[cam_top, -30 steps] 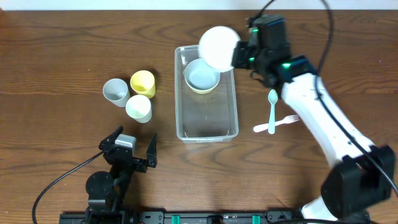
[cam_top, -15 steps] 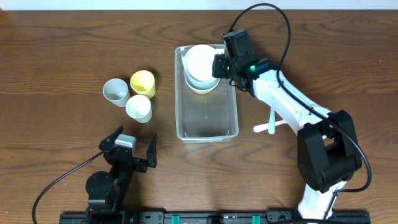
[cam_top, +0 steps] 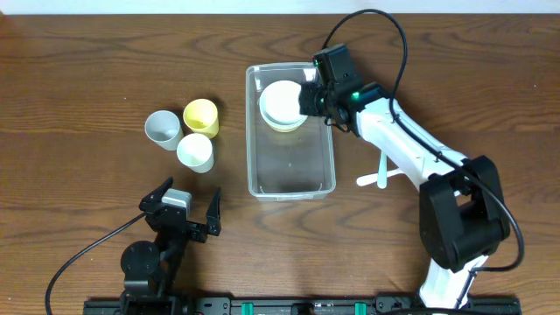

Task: Pack container
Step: 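Carry the white bowl and stack it onto the grey bowl, then lower the right gripper onto the mint-green spoon and grasp it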

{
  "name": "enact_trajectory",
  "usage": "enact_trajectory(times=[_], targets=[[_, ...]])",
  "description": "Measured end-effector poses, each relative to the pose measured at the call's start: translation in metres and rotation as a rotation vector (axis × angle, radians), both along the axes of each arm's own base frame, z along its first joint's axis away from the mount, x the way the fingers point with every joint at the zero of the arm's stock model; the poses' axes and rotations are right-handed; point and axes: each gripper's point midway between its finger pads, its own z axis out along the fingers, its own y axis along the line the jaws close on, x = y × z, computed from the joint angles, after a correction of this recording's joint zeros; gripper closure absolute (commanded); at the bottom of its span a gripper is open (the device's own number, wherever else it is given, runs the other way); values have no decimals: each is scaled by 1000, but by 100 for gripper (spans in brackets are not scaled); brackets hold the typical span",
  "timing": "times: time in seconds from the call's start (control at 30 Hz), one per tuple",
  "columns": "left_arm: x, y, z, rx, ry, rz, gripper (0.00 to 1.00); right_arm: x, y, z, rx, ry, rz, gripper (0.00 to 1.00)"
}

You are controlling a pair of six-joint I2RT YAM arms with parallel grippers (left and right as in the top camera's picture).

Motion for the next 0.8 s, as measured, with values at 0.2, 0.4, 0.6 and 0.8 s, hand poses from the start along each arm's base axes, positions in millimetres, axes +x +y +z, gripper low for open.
enact_trajectory(times=[0.2,0.4,0.6,0.8], targets=[[0,0,0,0,0,0,2,-32,-26,57,-43,4,-12,51],[0,0,0,0,0,0,2,-70,-91,120,-128,-4,-129,49],[0,0,0,0,0,0,2,-94,-138,75,-251,148,-238,49],[0,0,0,0,0,0,2,-111,-148,7,-294,233,-257,49]])
